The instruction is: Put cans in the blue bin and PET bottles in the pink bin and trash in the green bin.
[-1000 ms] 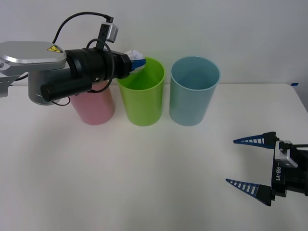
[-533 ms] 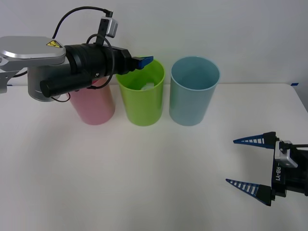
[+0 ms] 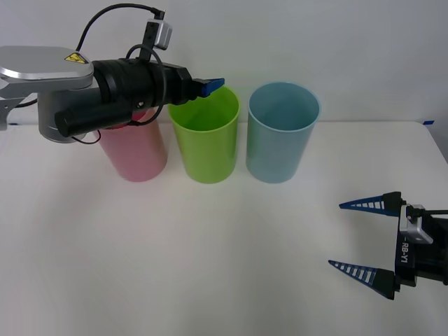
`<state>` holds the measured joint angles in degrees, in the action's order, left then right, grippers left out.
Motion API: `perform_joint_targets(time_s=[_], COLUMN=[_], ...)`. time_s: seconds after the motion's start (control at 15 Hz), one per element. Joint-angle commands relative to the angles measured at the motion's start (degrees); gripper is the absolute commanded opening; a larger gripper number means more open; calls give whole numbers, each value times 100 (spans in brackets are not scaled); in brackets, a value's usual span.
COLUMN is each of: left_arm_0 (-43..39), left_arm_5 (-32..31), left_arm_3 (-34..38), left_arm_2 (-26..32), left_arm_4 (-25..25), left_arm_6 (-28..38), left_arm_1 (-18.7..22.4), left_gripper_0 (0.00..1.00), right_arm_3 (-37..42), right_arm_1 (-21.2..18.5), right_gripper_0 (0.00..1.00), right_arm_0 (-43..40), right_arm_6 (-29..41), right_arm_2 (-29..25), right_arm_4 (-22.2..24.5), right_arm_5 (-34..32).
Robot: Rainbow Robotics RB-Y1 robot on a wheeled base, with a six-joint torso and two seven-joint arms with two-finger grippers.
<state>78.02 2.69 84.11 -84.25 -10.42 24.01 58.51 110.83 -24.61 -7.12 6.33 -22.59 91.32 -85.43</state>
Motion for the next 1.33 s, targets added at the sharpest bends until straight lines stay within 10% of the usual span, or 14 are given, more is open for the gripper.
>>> perform_joint_targets(time_s=[0.07,0.8,1.33], left_arm_0=[-6,-1158,-3443], left_arm_5=[-252,-2326,-3732], left_arm_3=[0,88,721], left_arm_2=[164,2458,4857], left_arm_4=[-22,-215,-1709], left_arm_6=[-19,-98,130], left_arm_1=[90,389,617], left_gripper_0=[100,100,100], right_arm_3=[0,0,0], right_arm_1=[0,0,0], right_gripper_0=[100,100,100], right_arm_0=[0,0,0], right_arm_6=[0,0,0], right_arm_2=[0,0,0], right_arm_4=[0,0,0], right_arm_5=[0,0,0])
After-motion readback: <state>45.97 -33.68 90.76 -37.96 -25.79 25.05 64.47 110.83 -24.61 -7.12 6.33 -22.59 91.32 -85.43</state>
